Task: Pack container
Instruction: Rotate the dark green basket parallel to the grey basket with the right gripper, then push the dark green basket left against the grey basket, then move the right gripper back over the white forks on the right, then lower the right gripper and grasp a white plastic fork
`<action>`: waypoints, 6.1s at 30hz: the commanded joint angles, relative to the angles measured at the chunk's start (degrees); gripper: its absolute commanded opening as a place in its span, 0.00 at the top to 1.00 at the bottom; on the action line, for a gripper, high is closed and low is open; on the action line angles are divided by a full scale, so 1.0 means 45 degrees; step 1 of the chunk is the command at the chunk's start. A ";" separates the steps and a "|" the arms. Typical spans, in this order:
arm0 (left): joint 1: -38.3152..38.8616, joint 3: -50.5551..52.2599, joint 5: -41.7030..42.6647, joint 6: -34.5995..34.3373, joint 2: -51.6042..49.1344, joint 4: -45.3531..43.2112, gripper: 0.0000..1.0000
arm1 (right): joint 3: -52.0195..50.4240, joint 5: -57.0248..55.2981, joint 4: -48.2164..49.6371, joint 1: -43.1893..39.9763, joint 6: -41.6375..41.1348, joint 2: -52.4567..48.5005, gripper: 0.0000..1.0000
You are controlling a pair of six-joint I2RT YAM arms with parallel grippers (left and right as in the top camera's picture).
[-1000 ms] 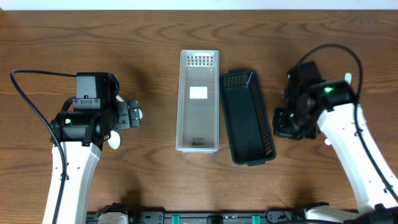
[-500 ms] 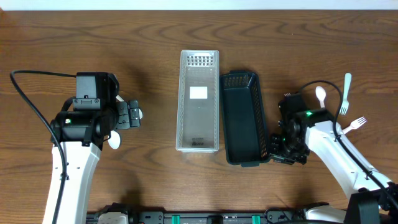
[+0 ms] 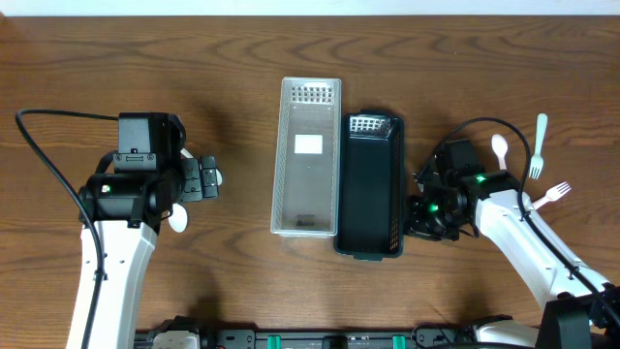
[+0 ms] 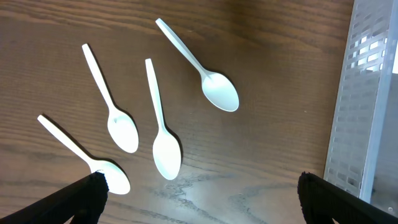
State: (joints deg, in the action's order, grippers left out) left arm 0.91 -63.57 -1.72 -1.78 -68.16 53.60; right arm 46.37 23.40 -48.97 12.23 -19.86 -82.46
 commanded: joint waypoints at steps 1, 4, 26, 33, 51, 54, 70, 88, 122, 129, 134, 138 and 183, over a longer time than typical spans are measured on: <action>0.0005 -0.0175 -0.0087 -0.0209 -0.0073 0.0034 0.00 | 0.0131 -0.0894 -0.0024 0.0029 -0.0058 0.0053 0.87; 0.0005 -0.0175 -0.0087 -0.0214 -0.0073 0.0034 0.01 | 0.0724 -0.2195 -0.0403 0.0024 -0.0403 0.0287 0.87; 0.0005 -0.0175 -0.0087 -0.0345 -0.0073 0.0029 0.00 | 0.3823 -0.0777 -0.4546 0.5231 0.3070 0.2948 0.94; 0.0005 -0.0175 -0.0087 -0.0345 -0.0073 0.0024 0.00 | 0.3293 -0.0758 -0.4488 0.6567 0.2900 0.2652 0.92; 0.0005 -0.0175 -0.0087 -0.0345 -0.0073 0.0024 0.00 | 0.0044 -0.0107 -0.2229 0.6645 0.2565 0.2288 0.92; 0.0005 -0.0175 -0.0087 -0.0345 -0.0073 0.0024 0.00 | -0.0092 -0.0277 -0.2016 0.6630 0.2317 0.1943 0.91; 0.0005 -0.0175 -0.0087 -0.0345 -0.0073 0.0029 0.00 | -0.0092 -0.3249 0.0010 0.6504 0.0267 0.0656 0.83; 0.0005 -0.0175 -0.0092 -0.0345 -0.0073 0.0029 0.00 | 0.1326 -0.2837 -0.0058 0.6795 0.0806 0.2098 0.86; 0.0005 -0.0175 -0.0092 -0.0340 -0.0073 0.0228 0.01 | 0.3891 -0.5931 0.1715 -0.3206 0.6955 -0.3138 0.01; 0.0005 -0.0175 -0.0092 -0.0340 -0.0073 0.0214 0.01 | 0.3891 -0.5299 0.2764 -0.3201 0.7388 -0.4949 0.01; 0.0005 -0.0175 -0.0092 -0.0340 -0.0073 0.0214 0.01 | 0.3891 -0.4886 0.3517 -0.3201 0.7402 -0.5566 0.01; 0.0005 -0.0175 -0.0092 -0.0340 -0.0073 0.0209 0.01 | 0.3891 -0.4605 0.3997 -0.3201 0.7966 -0.5897 0.01; 0.0005 -0.0175 -0.0092 -0.0340 -0.0073 0.0073 0.01 | 0.3886 -0.5197 0.3172 -0.3206 0.8228 -0.6824 0.70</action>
State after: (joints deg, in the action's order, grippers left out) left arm 0.91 -63.57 -1.72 -3.01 -68.16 53.80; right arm 65.84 3.18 -33.85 -1.85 16.99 -109.89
